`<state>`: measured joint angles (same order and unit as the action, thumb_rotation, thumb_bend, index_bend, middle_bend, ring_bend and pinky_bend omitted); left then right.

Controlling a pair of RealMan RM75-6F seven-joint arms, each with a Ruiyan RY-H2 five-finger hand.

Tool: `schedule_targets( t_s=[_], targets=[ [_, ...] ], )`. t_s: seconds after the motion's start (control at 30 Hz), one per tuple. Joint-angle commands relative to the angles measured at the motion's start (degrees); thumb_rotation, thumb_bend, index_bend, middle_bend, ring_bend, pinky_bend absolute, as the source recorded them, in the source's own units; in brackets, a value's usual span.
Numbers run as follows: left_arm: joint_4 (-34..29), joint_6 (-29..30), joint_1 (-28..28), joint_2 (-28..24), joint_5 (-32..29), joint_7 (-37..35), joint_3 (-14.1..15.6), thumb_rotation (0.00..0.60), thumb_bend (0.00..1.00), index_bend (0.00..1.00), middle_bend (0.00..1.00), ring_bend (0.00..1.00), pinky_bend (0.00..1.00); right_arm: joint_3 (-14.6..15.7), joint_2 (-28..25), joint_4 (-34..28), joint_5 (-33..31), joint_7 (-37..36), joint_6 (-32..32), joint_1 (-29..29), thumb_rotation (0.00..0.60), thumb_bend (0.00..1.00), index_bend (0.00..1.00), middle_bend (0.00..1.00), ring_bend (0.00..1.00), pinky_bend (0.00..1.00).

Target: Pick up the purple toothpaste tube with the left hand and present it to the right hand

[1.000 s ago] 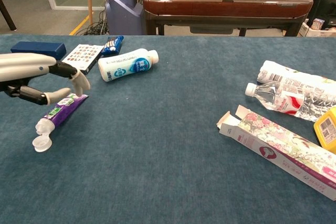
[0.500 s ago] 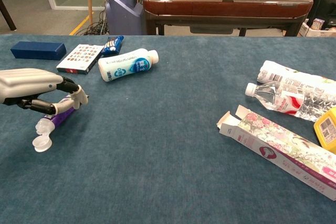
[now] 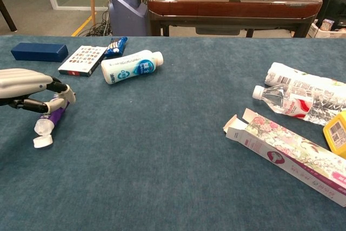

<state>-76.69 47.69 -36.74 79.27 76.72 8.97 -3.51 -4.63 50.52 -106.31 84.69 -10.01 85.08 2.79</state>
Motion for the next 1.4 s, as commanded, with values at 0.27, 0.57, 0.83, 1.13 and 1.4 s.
schedule_targets(
  t_s=[0.27, 0.57, 0.83, 1.13, 1.4],
  targets=[
    [-2.20, 2.08, 2.26, -3.18, -7.27, 5.83, -0.38, 0.109, 0.49, 0.25, 0.32, 0.11, 0.07, -0.16, 0.25, 0.05, 0.16, 0.00, -0.38, 0.40, 0.322, 0.00, 0.00, 0.00, 0.00, 0.00],
    [-4.58, 10.24, 6.52, -5.74, -0.31, -2.57, 1.07, 0.528, 0.47, 0.22, 0.31, 0.11, 0.07, -0.10, 0.40, 0.21, 0.15, -0.07, -0.59, 0.49, 0.326, 0.00, 0.00, 0.00, 0.00, 0.00],
    [4.10, 15.14, 6.61, -2.64, 10.40, -11.94, 3.59, 0.600, 0.33, 0.19, 0.31, 0.11, 0.07, 0.00, 0.24, -0.62, 0.33, 0.62, -0.46, 0.43, 0.330, 0.00, 0.00, 0.00, 0.00, 0.00],
    [11.36, 12.99, 3.36, 1.16, 15.42, -12.52, 5.44, 0.600, 0.30, 0.19, 0.29, 0.11, 0.07, 0.33, -0.40, -1.79, 0.26, 1.51, 0.65, -0.49, 0.328, 0.00, 0.00, 0.00, 0.00, 0.00],
    [16.14, 12.91, 2.52, 4.32, 16.56, -11.13, 6.01, 0.600, 0.29, 0.19, 0.29, 0.11, 0.07, 0.57, -0.60, -2.10, 0.28, 1.84, 1.18, -1.05, 0.329, 0.00, 0.00, 0.00, 0.00, 0.00]
  ],
)
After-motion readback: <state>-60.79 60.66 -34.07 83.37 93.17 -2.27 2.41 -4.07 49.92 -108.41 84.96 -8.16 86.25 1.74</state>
